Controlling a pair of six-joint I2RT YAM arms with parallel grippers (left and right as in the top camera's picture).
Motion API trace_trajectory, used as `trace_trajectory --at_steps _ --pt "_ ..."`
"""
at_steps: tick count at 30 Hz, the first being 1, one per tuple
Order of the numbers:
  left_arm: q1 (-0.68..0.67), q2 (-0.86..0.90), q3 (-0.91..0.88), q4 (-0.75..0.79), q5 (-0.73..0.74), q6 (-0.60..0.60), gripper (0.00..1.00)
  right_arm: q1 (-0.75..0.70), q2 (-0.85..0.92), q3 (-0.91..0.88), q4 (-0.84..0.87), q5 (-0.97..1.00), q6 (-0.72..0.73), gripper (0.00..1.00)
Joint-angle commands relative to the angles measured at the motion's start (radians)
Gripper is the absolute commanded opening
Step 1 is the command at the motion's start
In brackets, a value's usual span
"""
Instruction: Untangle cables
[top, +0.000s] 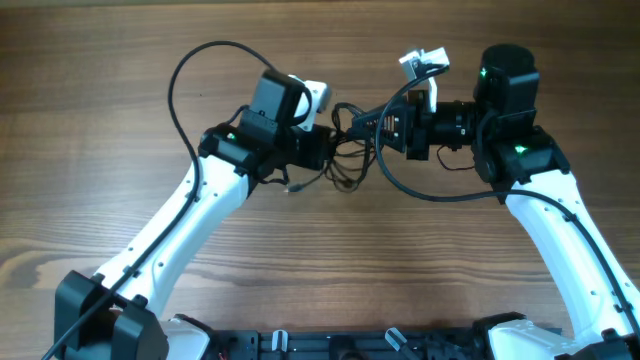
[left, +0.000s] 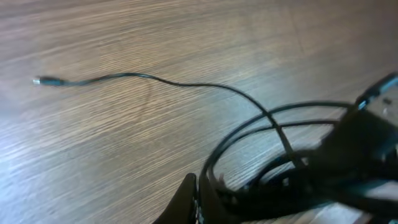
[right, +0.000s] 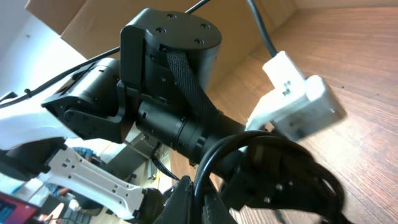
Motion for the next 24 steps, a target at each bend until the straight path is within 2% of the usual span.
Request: trace_trajectory --at_steps 1,4,7,8,12,13,14,19,24 --pt "0.084 -0.005 0.004 -0.042 -0.008 -0.089 0.04 0.003 -0.009 0.018 -0.136 0.38 0.024 0.04" --pt "0.167 -0.016 0.004 -0.097 -0.007 -0.119 0.04 0.003 -0.002 0.018 -0.303 0.797 0.115 0.04" --pt "0.228 -0.025 0.004 -0.141 -0.007 -0.118 0.04 0.003 0.017 0.018 -0.401 0.99 0.192 0.05" --pt "0.243 -0.027 0.004 -0.154 -0.007 -0.118 0.04 0.003 0.029 0.017 -0.435 1.032 0.209 0.17" --pt "0.26 -0.031 0.004 -0.188 -0.006 -0.114 0.04 0.003 0.093 0.014 -0.519 1.038 0.228 0.89" --pt "0.26 -0.031 0.004 -0.196 -0.006 -0.113 0.06 0.003 0.115 0.013 -0.537 1.02 0.229 0.96" --pt "0.258 -0.031 0.004 -0.206 -0.006 -0.11 0.08 0.003 0.153 0.01 -0.566 0.996 0.228 1.0" --pt "0.256 -0.031 0.004 -0.257 -0.002 -0.074 0.08 0.003 0.317 0.01 -0.611 0.989 0.224 1.0" --pt "0.256 -0.031 0.004 -0.295 -0.003 -0.053 0.08 0.003 0.454 0.01 -0.492 0.705 -0.132 1.0"
